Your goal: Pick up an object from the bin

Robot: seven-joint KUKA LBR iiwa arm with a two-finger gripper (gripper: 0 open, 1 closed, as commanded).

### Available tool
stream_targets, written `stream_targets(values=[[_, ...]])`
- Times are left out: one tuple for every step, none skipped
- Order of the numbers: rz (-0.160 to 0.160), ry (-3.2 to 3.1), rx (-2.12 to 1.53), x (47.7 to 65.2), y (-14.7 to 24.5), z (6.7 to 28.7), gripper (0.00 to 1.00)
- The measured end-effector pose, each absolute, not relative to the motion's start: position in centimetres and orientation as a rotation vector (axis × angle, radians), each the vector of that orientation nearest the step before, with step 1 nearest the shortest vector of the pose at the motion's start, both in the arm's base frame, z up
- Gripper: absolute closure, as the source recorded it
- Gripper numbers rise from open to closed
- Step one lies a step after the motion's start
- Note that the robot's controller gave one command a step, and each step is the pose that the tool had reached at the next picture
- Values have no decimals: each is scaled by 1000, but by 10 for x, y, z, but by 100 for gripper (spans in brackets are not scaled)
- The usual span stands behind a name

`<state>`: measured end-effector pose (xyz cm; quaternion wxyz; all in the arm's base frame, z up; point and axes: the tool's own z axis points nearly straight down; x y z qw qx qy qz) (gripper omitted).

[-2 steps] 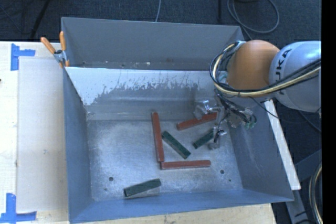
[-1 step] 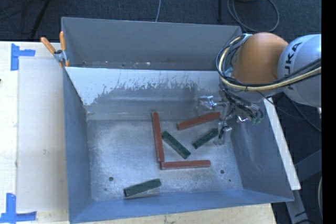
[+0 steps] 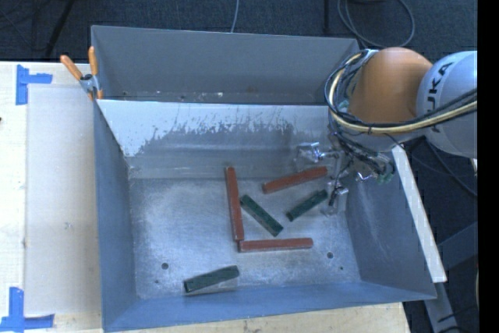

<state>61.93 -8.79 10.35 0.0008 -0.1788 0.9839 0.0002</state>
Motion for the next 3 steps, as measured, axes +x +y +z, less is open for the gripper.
stream_targets(values=[[2, 3105, -463, 623, -83, 69, 0], [1, 3104, -464, 624, -83, 70, 0], [-1, 3107, -466, 624, -84, 72, 100]])
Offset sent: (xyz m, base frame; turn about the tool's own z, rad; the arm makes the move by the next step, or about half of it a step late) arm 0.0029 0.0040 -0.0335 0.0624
